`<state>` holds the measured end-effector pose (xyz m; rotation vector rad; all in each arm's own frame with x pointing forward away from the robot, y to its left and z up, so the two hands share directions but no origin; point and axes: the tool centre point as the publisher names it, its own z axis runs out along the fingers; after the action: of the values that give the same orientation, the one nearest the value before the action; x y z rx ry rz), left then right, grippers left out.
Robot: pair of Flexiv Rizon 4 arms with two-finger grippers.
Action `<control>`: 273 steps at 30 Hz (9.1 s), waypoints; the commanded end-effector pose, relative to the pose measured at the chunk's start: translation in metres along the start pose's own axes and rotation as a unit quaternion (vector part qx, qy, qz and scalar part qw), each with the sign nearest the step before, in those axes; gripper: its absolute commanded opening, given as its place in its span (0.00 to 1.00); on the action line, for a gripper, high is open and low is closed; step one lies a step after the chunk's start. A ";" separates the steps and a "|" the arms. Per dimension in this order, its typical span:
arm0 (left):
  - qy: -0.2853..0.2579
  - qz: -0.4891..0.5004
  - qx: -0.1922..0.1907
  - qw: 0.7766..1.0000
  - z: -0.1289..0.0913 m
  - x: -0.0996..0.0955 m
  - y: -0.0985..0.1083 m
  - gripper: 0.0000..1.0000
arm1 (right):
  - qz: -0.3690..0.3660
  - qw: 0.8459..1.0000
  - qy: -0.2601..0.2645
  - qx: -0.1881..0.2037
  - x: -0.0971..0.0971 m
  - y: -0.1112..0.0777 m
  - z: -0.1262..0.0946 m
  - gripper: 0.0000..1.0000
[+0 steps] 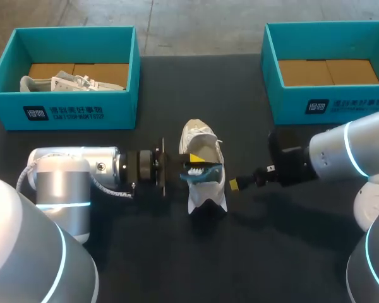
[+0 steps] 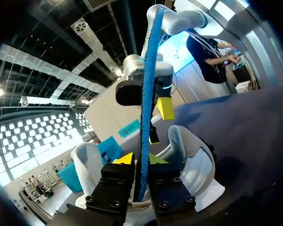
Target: Take the shoe out of the shoebox, open the shoe tongue, remove and reinsert the insole, then place the shoe into the shoebox
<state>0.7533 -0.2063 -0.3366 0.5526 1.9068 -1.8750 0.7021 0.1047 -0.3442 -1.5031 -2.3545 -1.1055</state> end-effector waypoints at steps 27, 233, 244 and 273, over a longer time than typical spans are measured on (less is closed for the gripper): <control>-0.009 0.016 0.014 1.000 -0.006 0.000 -0.031 0.31 | 0.003 1.000 0.004 0.004 -0.003 0.001 0.008 1.00; 0.051 0.044 -0.034 0.997 0.002 0.003 -0.011 0.45 | -0.059 0.996 -0.010 0.064 -0.001 0.003 0.002 1.00; 0.050 0.054 -0.017 0.997 0.001 0.001 -0.026 0.28 | -0.064 0.996 -0.019 0.066 0.001 0.006 -0.005 1.00; 0.114 0.113 -0.062 0.985 0.013 0.011 0.004 0.00 | -0.056 0.996 -0.018 0.062 -0.003 0.003 -0.004 1.00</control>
<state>0.7455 -0.2181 -0.3470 0.9245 1.9763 -1.6055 0.7064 0.1000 -0.3400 -1.3711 -2.5071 -0.9401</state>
